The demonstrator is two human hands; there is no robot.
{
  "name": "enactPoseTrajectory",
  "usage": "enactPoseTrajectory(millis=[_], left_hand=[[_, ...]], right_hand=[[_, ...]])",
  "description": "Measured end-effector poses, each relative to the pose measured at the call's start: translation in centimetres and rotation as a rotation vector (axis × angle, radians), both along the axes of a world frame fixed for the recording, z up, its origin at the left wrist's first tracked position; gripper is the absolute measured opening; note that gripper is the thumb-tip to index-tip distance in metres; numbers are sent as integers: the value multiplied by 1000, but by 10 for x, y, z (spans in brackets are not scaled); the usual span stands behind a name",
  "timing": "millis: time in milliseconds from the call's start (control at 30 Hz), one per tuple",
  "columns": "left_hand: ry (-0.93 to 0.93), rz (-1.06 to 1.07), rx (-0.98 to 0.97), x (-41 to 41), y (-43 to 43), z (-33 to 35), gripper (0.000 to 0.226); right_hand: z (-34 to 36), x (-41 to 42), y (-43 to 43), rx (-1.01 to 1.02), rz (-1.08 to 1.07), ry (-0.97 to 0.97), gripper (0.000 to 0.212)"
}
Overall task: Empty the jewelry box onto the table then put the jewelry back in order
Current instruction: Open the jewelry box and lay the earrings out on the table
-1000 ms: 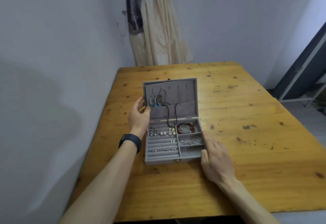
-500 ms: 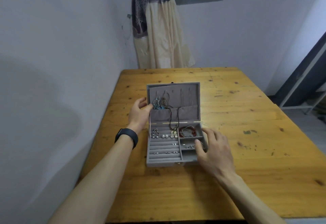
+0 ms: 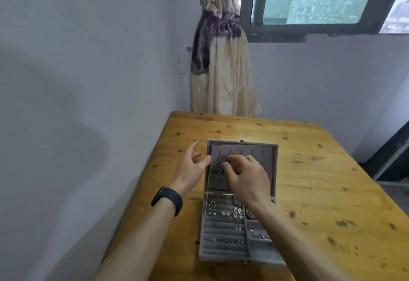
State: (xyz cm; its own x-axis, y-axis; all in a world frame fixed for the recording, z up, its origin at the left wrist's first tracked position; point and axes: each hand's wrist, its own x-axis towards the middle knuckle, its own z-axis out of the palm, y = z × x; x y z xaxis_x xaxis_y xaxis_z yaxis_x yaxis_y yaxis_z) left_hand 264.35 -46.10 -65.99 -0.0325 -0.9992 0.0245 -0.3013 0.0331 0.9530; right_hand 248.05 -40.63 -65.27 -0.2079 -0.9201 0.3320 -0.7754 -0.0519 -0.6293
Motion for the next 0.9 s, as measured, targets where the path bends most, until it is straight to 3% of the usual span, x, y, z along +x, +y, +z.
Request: enactPoseTrajectory(millis=[300,500,633,767,900], left_hand=[[-23,-13,-54,-3,-5,-3,51],[-54,15,-126,-6,4,-1,43],[-44,28,-136,-10,10,-2,38],[-45,44,-173,-15,17,-3,50],[-217,104,-354,-20,28,1,36]], right_hand=[[1,9,-19,30,-31,28,22],[1,10,-25,-2,-42,-242,14],[7,10,-26,-46,-79,-289,10],[7,8,-26,-44,-77,-306,12],[9,5,-17,-100,-74,-466,10]])
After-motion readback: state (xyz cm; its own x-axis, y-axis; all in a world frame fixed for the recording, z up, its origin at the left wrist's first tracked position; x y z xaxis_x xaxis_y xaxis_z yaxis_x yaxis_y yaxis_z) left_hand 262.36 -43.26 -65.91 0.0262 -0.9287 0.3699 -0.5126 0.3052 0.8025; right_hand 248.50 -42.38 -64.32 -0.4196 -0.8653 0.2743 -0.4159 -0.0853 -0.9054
